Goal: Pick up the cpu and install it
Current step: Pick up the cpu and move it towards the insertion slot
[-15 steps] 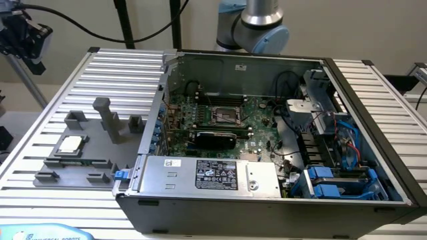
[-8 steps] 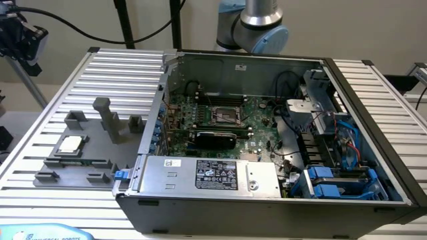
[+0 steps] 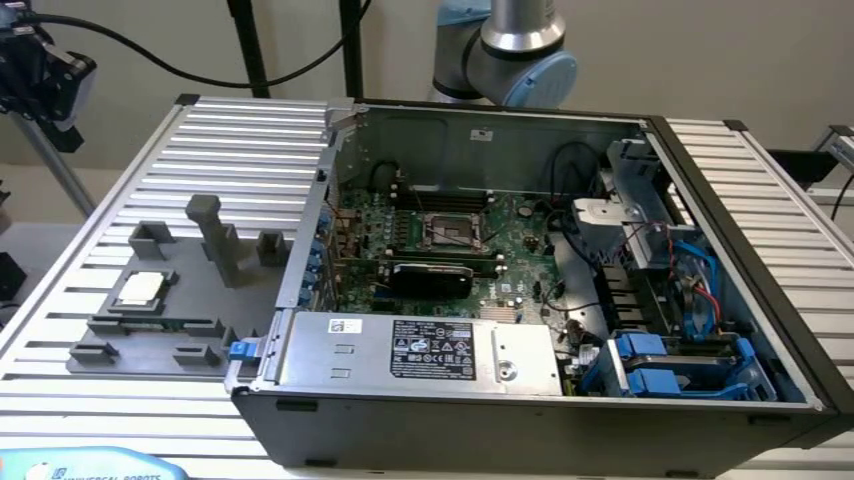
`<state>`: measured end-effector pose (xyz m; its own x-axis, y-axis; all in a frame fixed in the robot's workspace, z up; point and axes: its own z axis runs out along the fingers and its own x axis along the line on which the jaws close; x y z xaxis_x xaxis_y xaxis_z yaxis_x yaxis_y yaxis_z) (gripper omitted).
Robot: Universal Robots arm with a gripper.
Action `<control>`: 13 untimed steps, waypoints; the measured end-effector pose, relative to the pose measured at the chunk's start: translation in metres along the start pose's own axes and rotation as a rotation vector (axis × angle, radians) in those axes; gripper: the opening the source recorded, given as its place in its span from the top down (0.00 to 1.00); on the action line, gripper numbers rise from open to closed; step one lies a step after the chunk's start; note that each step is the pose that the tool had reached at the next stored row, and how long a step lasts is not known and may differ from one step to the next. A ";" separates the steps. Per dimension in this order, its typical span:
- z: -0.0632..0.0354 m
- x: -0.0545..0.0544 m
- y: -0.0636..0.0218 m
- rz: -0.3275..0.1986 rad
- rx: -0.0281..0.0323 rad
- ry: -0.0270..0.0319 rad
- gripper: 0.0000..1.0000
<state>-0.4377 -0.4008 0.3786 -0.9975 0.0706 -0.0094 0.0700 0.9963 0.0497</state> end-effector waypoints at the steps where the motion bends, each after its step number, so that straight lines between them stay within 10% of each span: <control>1: 0.0000 0.000 0.0000 0.000 0.0000 0.0000 0.89; 13: 0.0000 0.000 0.0000 0.000 0.0000 0.0000 0.47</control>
<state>-0.4377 -0.4008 0.3786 -0.9975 0.0706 -0.0094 0.0700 0.9963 0.0497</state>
